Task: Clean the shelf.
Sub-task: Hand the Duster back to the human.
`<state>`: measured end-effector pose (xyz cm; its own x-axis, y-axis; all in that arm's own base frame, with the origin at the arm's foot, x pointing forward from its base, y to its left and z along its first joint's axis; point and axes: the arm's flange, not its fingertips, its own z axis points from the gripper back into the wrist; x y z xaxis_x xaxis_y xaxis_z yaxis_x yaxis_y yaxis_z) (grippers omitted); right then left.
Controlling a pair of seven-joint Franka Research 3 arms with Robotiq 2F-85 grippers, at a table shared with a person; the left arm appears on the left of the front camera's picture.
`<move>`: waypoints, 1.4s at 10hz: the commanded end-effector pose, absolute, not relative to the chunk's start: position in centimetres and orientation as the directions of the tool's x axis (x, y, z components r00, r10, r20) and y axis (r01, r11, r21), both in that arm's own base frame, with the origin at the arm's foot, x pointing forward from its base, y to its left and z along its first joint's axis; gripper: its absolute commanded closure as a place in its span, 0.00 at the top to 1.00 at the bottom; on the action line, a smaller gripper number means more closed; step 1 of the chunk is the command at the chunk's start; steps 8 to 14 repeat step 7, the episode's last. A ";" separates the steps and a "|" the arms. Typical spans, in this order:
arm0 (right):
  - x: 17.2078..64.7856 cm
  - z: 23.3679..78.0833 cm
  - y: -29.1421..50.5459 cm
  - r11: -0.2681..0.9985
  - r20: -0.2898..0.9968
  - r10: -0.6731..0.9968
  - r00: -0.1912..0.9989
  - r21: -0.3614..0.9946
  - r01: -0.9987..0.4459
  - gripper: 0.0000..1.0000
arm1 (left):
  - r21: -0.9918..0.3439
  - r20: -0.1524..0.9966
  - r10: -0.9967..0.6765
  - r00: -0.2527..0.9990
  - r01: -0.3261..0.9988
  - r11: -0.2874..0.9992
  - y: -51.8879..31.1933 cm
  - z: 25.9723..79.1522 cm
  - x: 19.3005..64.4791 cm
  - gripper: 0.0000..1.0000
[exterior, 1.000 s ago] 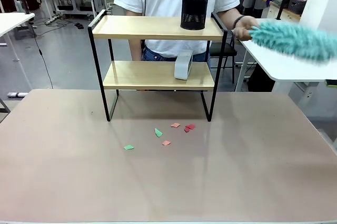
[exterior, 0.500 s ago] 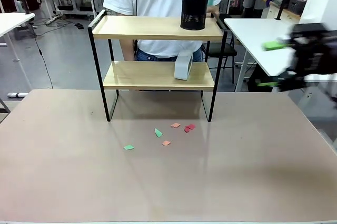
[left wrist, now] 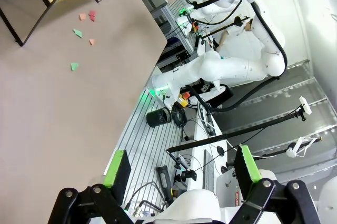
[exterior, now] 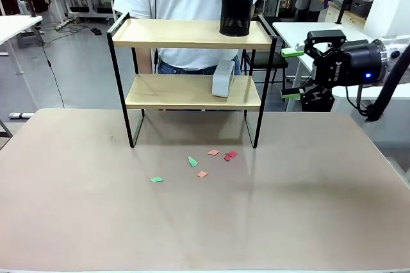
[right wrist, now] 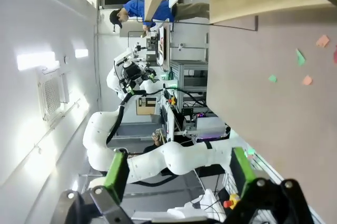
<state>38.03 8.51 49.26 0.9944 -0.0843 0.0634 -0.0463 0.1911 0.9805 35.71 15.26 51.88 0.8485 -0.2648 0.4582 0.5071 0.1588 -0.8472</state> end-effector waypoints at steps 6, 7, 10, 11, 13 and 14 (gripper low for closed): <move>36.6 49.5 8.4 0.192 0.073 -0.068 0.995 0.980 -0.059 1.00 | -0.838 0.472 -0.277 0.837 0.523 0.152 15.5 52.0 35.4 1.00; 36.6 49.5 8.4 0.192 0.073 -0.068 0.995 0.980 -0.059 1.00 | -0.838 0.472 -0.277 0.837 0.523 0.152 15.5 52.0 35.4 1.00; 36.6 49.5 8.4 0.192 0.073 -0.068 0.995 0.980 -0.059 1.00 | -0.838 0.472 -0.277 0.837 0.523 0.152 15.5 52.0 35.4 1.00; 36.6 49.5 8.4 0.192 0.073 -0.068 0.995 0.980 -0.059 1.00 | -0.838 0.472 -0.277 0.837 0.523 0.152 15.5 52.0 35.4 1.00; 36.6 49.5 8.4 0.192 0.073 -0.068 0.995 0.980 -0.059 1.00 | -0.838 0.472 -0.277 0.837 0.523 0.152 15.5 52.0 35.4 1.00; 36.6 49.5 8.4 0.192 0.073 -0.068 0.995 0.980 -0.059 1.00 | -0.838 0.472 -0.277 0.837 0.523 0.152 15.5 52.0 35.4 1.00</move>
